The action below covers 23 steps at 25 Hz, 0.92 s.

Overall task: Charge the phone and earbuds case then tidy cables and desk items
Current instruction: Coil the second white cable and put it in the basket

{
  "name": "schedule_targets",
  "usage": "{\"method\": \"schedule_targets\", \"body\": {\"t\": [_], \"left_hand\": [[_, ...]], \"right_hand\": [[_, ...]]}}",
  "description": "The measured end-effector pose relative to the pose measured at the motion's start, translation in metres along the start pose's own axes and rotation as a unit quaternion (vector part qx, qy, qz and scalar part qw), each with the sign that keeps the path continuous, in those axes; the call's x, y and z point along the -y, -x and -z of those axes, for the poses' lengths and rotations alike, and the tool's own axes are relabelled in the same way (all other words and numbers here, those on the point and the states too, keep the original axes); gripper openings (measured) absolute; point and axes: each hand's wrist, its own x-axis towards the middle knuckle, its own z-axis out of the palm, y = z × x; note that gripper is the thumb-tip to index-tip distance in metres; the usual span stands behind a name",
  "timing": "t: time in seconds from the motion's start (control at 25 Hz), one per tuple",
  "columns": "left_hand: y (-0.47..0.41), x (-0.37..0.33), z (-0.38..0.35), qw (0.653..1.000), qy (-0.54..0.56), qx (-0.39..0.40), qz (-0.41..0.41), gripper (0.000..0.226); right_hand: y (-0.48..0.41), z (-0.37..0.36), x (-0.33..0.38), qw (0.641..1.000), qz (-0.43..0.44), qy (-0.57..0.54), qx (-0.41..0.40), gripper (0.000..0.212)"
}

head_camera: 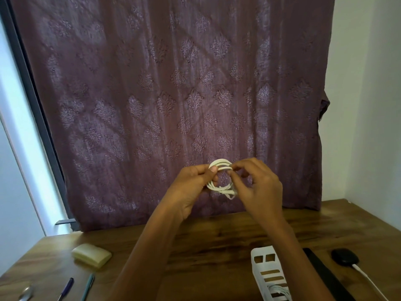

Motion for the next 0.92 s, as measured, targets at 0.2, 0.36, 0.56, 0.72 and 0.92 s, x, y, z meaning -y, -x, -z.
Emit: {"method": "schedule_targets", "body": {"t": [0.2, 0.36, 0.56, 0.72, 0.92], "left_hand": [[0.001, 0.004, -0.001, 0.987, -0.092, -0.054, -0.122, 0.02], [0.005, 0.001, -0.008, 0.965, -0.148, -0.079, -0.202, 0.019], [0.003, 0.001, -0.012, 0.959, -0.148, -0.099, -0.219, 0.02], [0.0, 0.004, -0.012, 0.935, -0.186, -0.116, -0.278, 0.019], [-0.006, 0.019, -0.017, 0.857, -0.294, -0.181, -0.383, 0.026]], "right_hand": [[0.002, 0.01, 0.008, 0.974, 0.104, 0.201, -0.026, 0.014], [0.01, 0.014, 0.016, 0.974, 0.104, 0.18, -0.085, 0.009], [-0.002, 0.024, 0.027, 0.958, -0.182, -0.221, 0.03, 0.006], [-0.015, 0.03, 0.019, 0.935, -0.222, -0.242, 0.134, 0.008], [-0.028, 0.035, 0.018, 0.869, -0.288, -0.365, 0.168, 0.01]]}}
